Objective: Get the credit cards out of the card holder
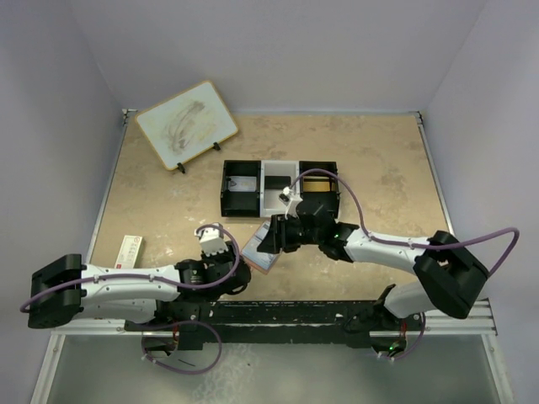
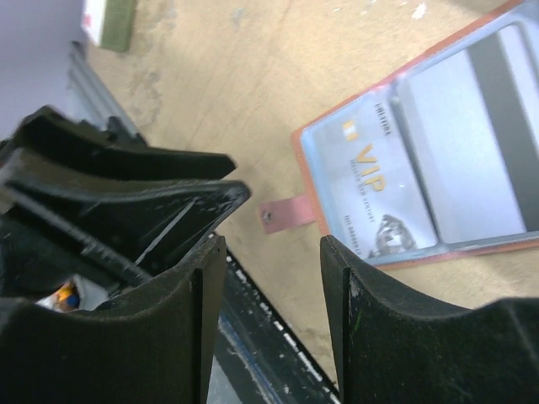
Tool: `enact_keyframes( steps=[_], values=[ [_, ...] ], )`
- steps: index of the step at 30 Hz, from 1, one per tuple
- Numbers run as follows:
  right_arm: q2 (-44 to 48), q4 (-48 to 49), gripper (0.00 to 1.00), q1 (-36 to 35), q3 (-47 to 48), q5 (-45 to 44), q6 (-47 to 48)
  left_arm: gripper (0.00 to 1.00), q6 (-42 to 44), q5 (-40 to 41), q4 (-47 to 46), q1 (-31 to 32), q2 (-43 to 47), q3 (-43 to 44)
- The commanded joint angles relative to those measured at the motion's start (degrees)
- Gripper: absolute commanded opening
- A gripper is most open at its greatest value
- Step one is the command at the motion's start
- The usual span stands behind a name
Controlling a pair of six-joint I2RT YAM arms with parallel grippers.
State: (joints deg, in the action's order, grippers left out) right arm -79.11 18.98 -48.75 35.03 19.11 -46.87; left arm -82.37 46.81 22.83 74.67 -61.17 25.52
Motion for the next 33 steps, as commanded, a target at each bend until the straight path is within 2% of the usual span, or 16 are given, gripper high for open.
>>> enact_keyframes(
  steps=[1,6,13,17,26,33],
  values=[
    [-3.04,-9.54,0.52,0.06,6.00,-7.04,6.11,0.40,2.39,2.76,1.03,0.06,-0.71,3.83],
    [-8.53,-13.71,0.52,1.67,11.26,-9.23,12.62,0.43,6.95,-2.29,-4.03,-3.09,-1.70,4.42],
    [-12.83,-9.46,0.49,5.33,10.37,-2.18,16.58,0.45,11.28,-10.91,-10.60,-10.51,-0.40,1.71],
    [-13.75,-7.03,0.46,6.10,7.95,2.67,16.92,0.45,12.10,-12.61,-11.94,-11.54,-0.18,1.15],
    [-10.41,10.46,0.34,6.04,-6.82,7.41,3.81,0.44,11.82,-12.84,-11.26,-12.71,-2.16,1.09],
    [-8.07,30.65,0.28,3.58,-17.13,8.18,-12.05,0.44,12.28,-15.85,-10.25,-12.67,1.31,4.72]
  ],
)
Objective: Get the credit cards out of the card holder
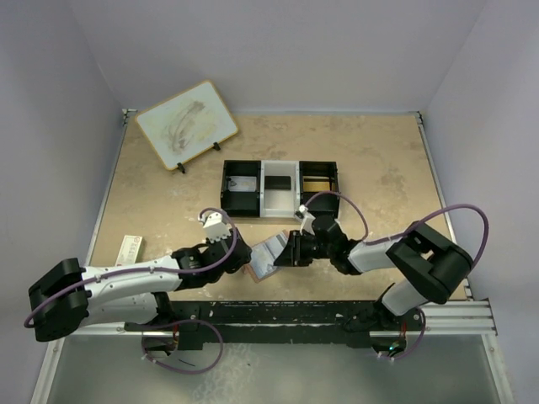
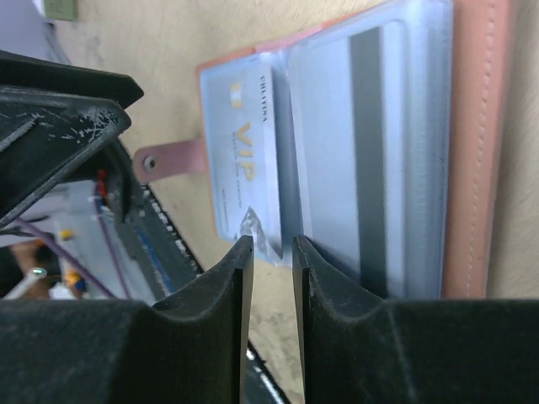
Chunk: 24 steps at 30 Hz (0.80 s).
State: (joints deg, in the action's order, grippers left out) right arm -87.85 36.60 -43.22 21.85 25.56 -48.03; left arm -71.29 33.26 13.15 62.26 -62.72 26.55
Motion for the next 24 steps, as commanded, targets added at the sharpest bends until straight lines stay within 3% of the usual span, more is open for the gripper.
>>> enact_keyframes(
  steps=[1,4,9,11,15,18,24],
  values=[
    [0.36,15.65,0.26,-2.44,-4.96,1.77,-12.95,0.44,1.85,-3.29,-0.70,-0.26,3.33,4.45],
    [-0.13,21.90,0.23,-3.57,-7.23,0.70,-17.11,0.43,3.50,-7.13,-1.23,-0.21,3.42,6.87],
    [2.36,22.31,0.25,-4.66,-7.34,-1.48,-18.60,0.43,3.66,-10.75,-1.65,0.83,-0.01,8.00],
    [6.23,18.79,0.26,-4.68,-6.87,-3.64,-17.81,0.43,2.91,-10.56,-2.31,1.27,-1.10,7.20],
    [14.07,-0.34,0.31,-4.63,-3.75,-10.90,-13.08,0.42,1.49,-10.13,-3.34,1.81,-3.30,6.73],
    [17.93,-9.38,0.34,-4.07,-1.48,-16.67,-9.80,0.42,-0.40,-8.66,-4.95,2.35,-4.60,6.37],
    [13.82,-10.98,0.35,-2.86,3.12,-11.70,-3.42,0.39,-3.93,-4.96,-4.31,2.78,-8.94,5.90]
  ],
)
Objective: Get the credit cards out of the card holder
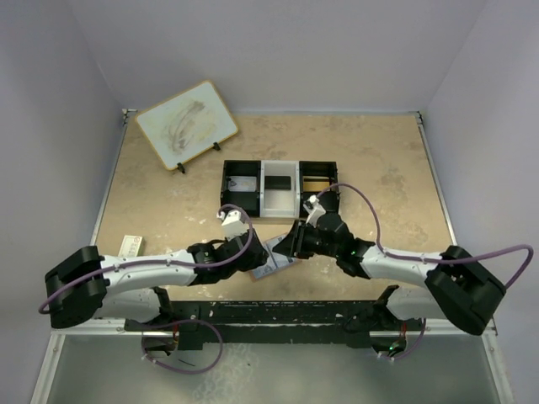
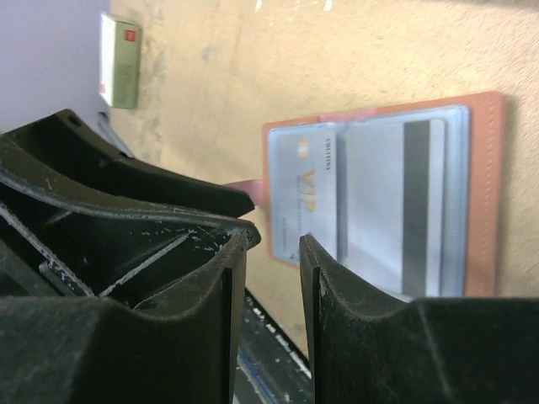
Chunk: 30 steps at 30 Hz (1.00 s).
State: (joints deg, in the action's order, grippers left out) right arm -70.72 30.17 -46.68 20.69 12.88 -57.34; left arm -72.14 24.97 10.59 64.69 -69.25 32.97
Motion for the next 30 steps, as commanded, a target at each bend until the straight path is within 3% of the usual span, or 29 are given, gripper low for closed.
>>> enact_keyframes(
  steps=[1,8,13,21,30],
  values=[
    [-5.03,-5.06,0.34,0.62,5.53,2.44,7.20,0.37,-3.57,3.66,-1.47,0.35,-3.40,-0.53],
    [-14.15,-1.28,0.31,0.54,9.38,9.47,10.86,0.28,-4.33,6.51,0.71,1.45,-7.73,-0.50],
    [-16.56,-6.37,0.31,0.58,10.85,7.65,11.71,0.22,-3.52,6.72,1.45,1.95,-10.37,-0.62],
    [-19.34,-5.35,0.32,0.56,10.12,7.77,11.17,0.15,-4.42,9.66,5.71,4.82,-13.80,0.37],
    [-19.81,-0.46,0.31,0.62,7.27,7.93,7.07,0.23,-6.42,13.08,11.06,6.51,-10.75,1.04]
  ],
)
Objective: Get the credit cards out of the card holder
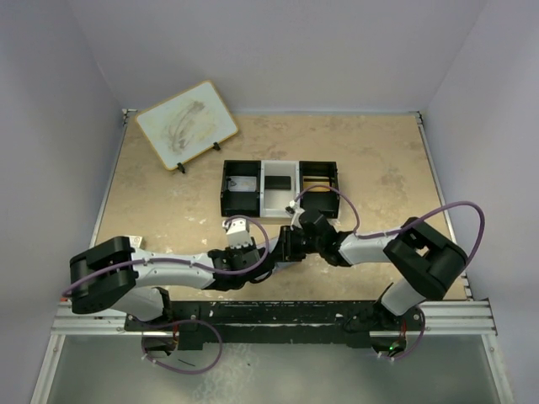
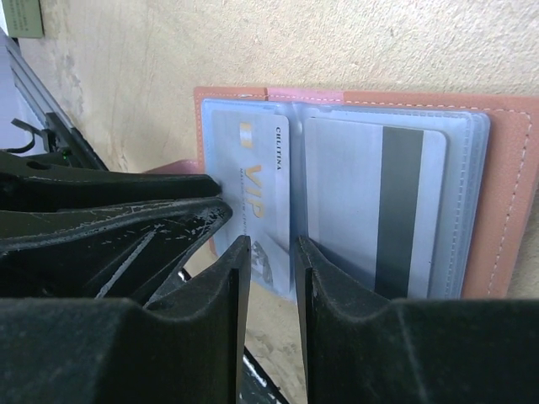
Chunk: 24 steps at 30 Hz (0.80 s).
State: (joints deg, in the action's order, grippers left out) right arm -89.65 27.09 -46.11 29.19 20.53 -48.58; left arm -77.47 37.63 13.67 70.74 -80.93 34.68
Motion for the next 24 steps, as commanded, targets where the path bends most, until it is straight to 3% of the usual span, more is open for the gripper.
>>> enact_keyframes(
  steps=[1,8,13,17,20,24],
  values=[
    [-1.17,3.00,0.30,0.03,-1.51,0.40,-1.95,0.23,-1.30,0.57,8.18,0.45,1.51,-0.78],
    [-3.02,10.29,0.27,0.14,-4.10,1.95,-6.42,0.23,-1.35,0.51,7.17,0.45,1.87,-1.35],
    [-3.50,15.91,0.22,0.17,-5.50,4.52,-8.53,0.16,-1.17,-1.54,3.00,0.50,-1.36,-2.26],
    [-2.70,18.63,0.14,0.29,-6.28,5.66,-9.74,0.12,-1.35,-0.50,5.20,0.89,-3.06,-1.06],
    [-2.98,21.36,0.02,0.47,-6.27,7.06,-11.11,0.11,-0.11,0.11,5.81,0.89,-3.39,-0.39],
    [-1.76,22.88,0.00,1.28,-7.51,6.70,-12.83,0.09,0.07,0.47,6.32,0.89,-3.46,-0.22]
  ],
)
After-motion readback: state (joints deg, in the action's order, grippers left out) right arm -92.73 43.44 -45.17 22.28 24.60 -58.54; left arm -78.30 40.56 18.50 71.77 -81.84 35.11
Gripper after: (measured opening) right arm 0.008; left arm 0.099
